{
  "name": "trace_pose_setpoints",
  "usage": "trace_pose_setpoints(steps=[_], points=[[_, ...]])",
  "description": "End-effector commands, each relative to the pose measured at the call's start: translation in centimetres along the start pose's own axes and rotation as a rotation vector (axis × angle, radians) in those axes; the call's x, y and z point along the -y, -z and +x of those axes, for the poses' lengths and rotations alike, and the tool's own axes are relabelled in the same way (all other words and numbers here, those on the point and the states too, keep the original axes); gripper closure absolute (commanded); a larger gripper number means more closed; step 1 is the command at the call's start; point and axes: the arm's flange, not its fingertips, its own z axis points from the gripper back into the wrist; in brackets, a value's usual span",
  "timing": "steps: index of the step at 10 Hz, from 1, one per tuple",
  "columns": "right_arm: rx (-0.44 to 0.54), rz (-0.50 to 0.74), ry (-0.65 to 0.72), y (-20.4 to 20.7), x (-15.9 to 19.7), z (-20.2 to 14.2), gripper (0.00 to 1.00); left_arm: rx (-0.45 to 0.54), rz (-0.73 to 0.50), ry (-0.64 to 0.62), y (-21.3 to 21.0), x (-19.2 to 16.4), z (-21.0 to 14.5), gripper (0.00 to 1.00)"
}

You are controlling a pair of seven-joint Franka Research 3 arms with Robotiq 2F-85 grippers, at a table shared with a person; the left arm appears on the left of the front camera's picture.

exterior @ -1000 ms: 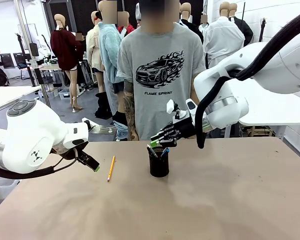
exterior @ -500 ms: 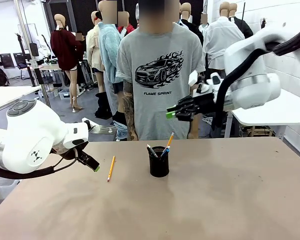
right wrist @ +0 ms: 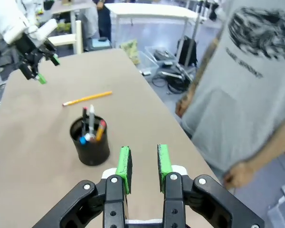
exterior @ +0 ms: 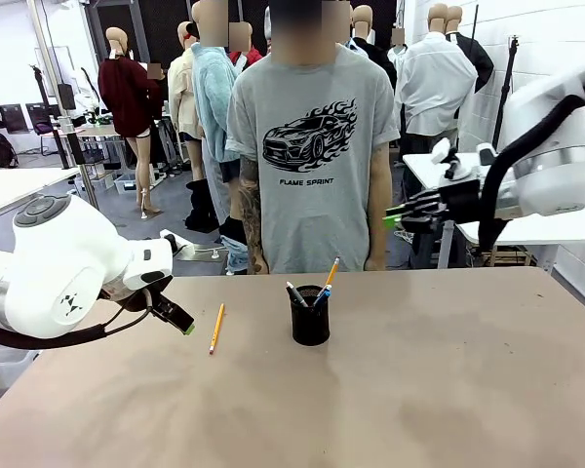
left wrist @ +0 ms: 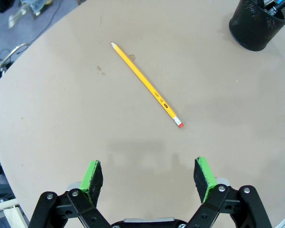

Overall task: Place the pens into the pen holder.
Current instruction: Pick up a writing instrument from the table and place it into the Pen holder.

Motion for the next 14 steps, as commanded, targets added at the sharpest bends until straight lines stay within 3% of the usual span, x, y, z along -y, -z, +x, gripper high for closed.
trace_pose_setpoints(steps=[1,4,6,10,14], points=[[-0.048,-0.051,0.14,-2.5,1.8,-1.5,0.58,0.001,0.0,-0.005,-0.1,-0.2,-0.1,0.0],[-0.189,-0.171,0.34,-5.5,4.6,-1.8,0.0,0.001,0.0,-0.005,-0.1,-0.2,-0.1,0.0],[-0.371,-0.242,0.485,-6.6,6.4,-0.7,0.0,0.001,0.0,-0.005,-0.1,-0.2,-0.1,0.0],[-0.818,-0.325,0.592,-6.2,7.5,2.5,0.0,0.001,0.0,-0.005,-0.1,-0.2,-0.1,0.0],[-1.047,-0.27,0.659,-5.2,5.7,3.3,0.0,0.001,0.0,-0.005,-0.1,-0.2,-0.1,0.0]])
